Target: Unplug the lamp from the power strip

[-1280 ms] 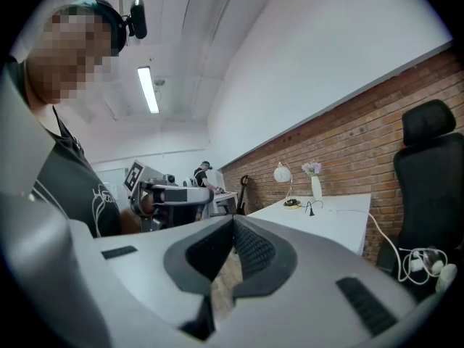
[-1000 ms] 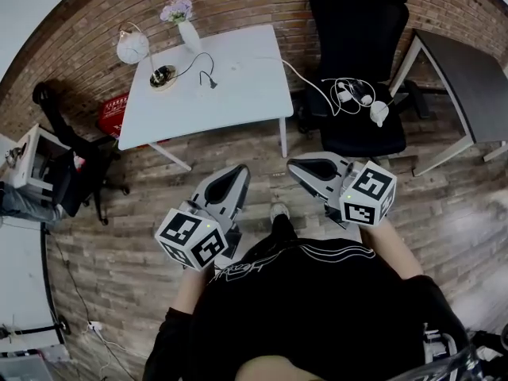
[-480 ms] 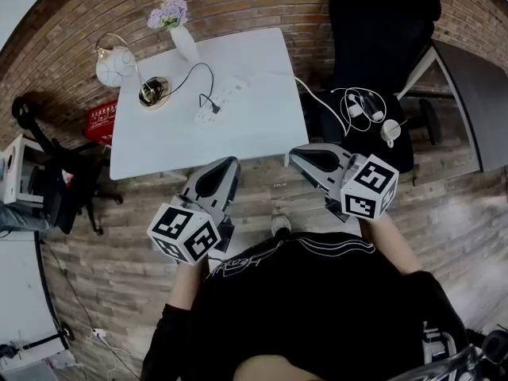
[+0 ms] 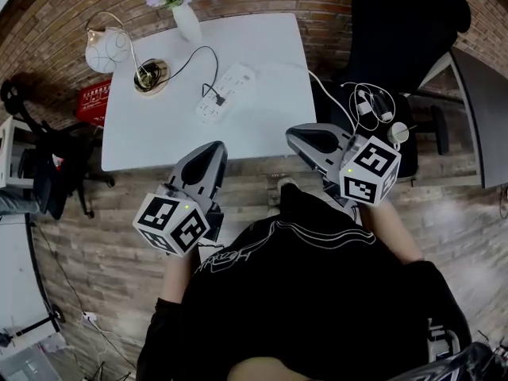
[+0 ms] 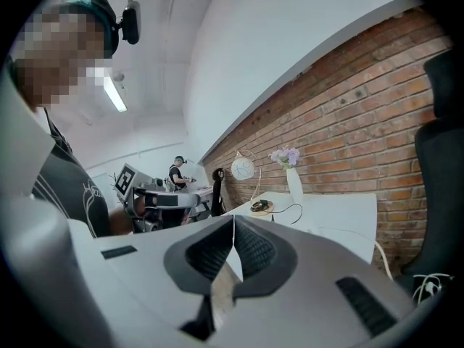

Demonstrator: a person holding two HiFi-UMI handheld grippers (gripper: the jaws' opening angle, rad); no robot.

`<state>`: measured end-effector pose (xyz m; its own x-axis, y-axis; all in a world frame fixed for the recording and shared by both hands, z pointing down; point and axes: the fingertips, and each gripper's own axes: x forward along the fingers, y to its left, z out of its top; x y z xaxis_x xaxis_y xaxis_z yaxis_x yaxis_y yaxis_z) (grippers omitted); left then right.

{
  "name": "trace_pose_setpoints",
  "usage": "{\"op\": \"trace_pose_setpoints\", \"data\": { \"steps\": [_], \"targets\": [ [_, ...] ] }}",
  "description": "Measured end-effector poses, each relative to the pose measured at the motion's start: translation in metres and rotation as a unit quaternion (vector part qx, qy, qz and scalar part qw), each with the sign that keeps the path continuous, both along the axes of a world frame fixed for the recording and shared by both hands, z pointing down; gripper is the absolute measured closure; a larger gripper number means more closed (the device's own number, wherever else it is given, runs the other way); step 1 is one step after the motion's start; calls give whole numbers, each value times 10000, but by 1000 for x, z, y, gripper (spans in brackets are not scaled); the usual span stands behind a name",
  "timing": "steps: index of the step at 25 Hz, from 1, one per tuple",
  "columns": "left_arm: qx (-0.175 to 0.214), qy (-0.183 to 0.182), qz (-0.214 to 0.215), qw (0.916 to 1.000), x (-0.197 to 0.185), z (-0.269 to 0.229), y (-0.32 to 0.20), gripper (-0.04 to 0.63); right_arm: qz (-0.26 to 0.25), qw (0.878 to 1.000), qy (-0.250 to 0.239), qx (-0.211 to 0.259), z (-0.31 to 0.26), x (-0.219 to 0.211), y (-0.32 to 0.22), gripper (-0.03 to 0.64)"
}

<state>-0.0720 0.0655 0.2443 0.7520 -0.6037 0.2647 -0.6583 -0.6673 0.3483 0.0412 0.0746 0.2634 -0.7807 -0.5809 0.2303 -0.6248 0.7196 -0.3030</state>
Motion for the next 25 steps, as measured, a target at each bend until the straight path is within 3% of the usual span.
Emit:
{"op": "trace_pose_setpoints", "data": {
  "steps": [10,19,25],
  "targets": [
    [-415,-169,-696,9966,-27,40,-64,592,-543,9980,-130,-301,34,-18,-76,620],
    [-1029,-286,-1012,9891,-30,93,-120,592,-726,9944,-118,-763,83,-19,-157,620],
    [-1278,-535,-1162,9835,-42,128,-142,592,-794,9920,157,-968,125,-30,-194,620]
  ]
}}
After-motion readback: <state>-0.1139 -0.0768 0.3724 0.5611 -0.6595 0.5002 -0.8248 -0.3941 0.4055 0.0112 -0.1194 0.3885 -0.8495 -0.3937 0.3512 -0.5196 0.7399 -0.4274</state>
